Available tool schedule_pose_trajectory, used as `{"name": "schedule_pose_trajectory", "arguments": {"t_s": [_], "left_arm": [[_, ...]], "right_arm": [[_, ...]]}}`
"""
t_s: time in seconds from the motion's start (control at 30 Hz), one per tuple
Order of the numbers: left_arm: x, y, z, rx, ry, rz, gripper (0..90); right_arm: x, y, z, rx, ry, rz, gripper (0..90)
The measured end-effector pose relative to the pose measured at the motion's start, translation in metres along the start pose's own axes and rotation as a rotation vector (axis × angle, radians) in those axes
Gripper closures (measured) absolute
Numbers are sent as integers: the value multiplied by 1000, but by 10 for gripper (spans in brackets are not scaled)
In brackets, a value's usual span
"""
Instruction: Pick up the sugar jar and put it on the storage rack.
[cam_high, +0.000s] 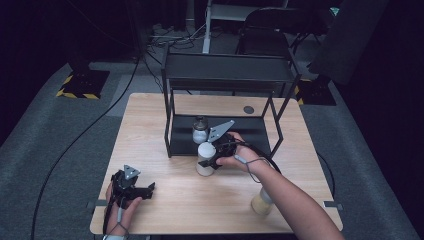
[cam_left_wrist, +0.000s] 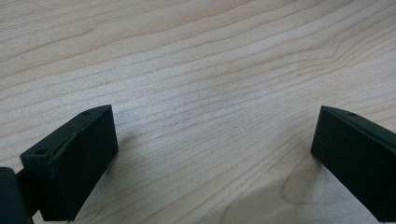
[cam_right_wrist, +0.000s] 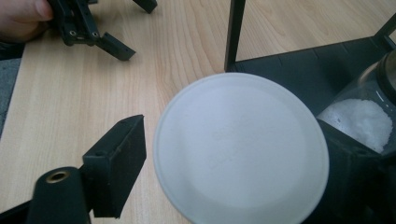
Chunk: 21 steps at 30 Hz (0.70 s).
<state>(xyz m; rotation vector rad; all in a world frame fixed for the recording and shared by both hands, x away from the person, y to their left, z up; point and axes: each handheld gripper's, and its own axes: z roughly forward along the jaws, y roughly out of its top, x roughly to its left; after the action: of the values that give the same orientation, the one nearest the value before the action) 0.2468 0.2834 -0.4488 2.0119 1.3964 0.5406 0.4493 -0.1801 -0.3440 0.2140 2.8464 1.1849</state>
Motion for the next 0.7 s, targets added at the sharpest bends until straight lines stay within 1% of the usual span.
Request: {"name": "schedule_pose_trajectory", "arguments": {"t_s": [0.1, 0.17, 0.4, 0.5, 0.7], "left_arm": [[0, 0, 0, 0, 0, 0, 5], [0, 0, 0, 0, 0, 1, 5], [0, 0, 0, 0, 0, 1, 5], [0, 0, 0, 0, 0, 2, 5], [0, 0, 0, 0, 0, 2, 5]], "right_arm": [[-1, 1, 2, 18, 0, -14, 281], [2, 1, 2, 21, -20, -26, 335], [2, 3, 1, 23, -21, -24, 340], [2, 5, 1, 33, -20, -27, 341], [-1, 10, -11, 24, -22, -29, 341]]}}
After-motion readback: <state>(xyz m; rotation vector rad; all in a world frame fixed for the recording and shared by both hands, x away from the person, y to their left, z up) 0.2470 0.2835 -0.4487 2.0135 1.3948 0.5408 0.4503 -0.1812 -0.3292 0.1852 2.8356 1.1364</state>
